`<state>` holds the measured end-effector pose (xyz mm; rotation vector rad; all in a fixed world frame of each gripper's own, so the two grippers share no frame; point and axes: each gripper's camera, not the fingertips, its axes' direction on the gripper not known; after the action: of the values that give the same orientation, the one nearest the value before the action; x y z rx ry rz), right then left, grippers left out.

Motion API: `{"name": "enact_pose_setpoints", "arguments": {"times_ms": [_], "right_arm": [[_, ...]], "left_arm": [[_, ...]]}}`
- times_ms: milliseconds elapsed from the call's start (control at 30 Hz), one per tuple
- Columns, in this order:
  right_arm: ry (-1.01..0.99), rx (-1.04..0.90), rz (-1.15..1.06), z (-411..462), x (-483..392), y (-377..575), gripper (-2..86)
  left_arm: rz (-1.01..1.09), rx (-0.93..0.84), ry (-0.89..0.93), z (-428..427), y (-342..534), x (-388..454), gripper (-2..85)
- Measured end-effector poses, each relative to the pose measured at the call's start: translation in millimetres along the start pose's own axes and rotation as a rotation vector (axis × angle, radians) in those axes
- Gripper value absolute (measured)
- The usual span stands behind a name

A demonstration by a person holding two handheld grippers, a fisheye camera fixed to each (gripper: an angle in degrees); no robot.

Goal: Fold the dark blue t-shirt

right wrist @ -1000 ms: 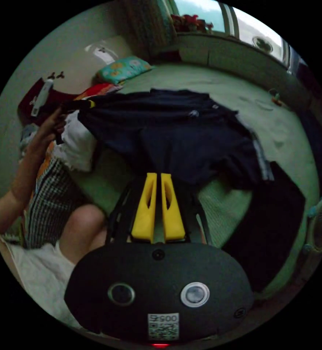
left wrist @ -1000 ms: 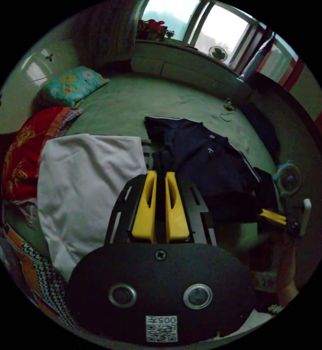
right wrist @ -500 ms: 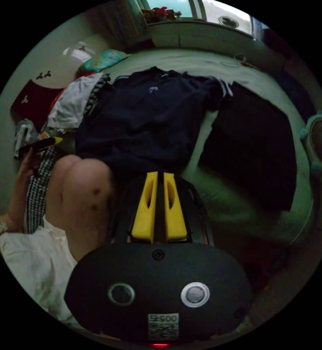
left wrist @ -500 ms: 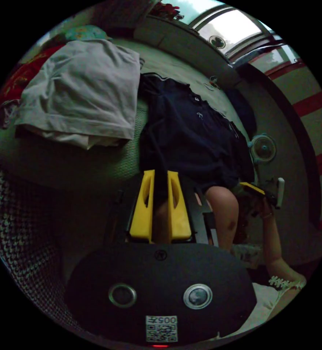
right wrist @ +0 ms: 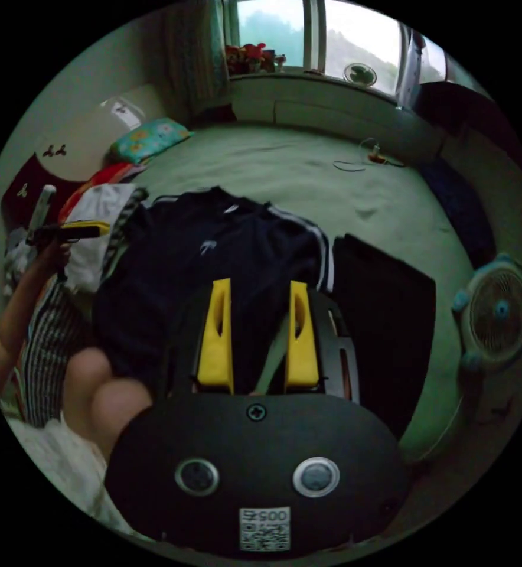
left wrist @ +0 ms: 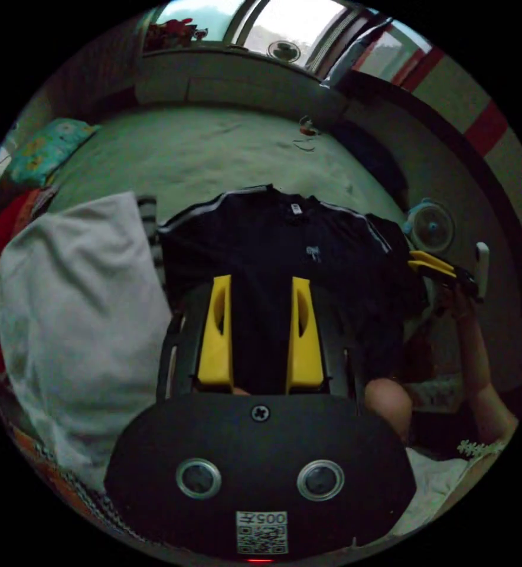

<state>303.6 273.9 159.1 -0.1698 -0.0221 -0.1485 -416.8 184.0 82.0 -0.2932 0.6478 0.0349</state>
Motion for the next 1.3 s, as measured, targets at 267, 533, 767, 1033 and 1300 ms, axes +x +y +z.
{"name": "enact_pose_setpoints", "arguments": {"times_ms": [267,533,767,1033,1300], "right_arm": [[0.169,-0.213,0.014,127,24,-110,11.4],[0.233,-0.055,-0.065,117,5,-113,-0.9],[0.263,0.033,0.175,64,16,-162,4.9],[0.076,-0.02,-0.085,10,-49,-5,10.5],[0.061,-0.148,-0.128,32,-143,89,7.5]], "left_arm": [[-0.066,-0.128,-0.187,122,-103,-26,15.2],[0.018,-0.012,-0.199,111,-119,3,5.0],[-0.139,-0.007,-0.31,84,-142,1,9.9],[0.073,-0.022,-0.079,47,24,46,10.8],[0.052,-0.159,0.049,86,176,92,13.6]]}}
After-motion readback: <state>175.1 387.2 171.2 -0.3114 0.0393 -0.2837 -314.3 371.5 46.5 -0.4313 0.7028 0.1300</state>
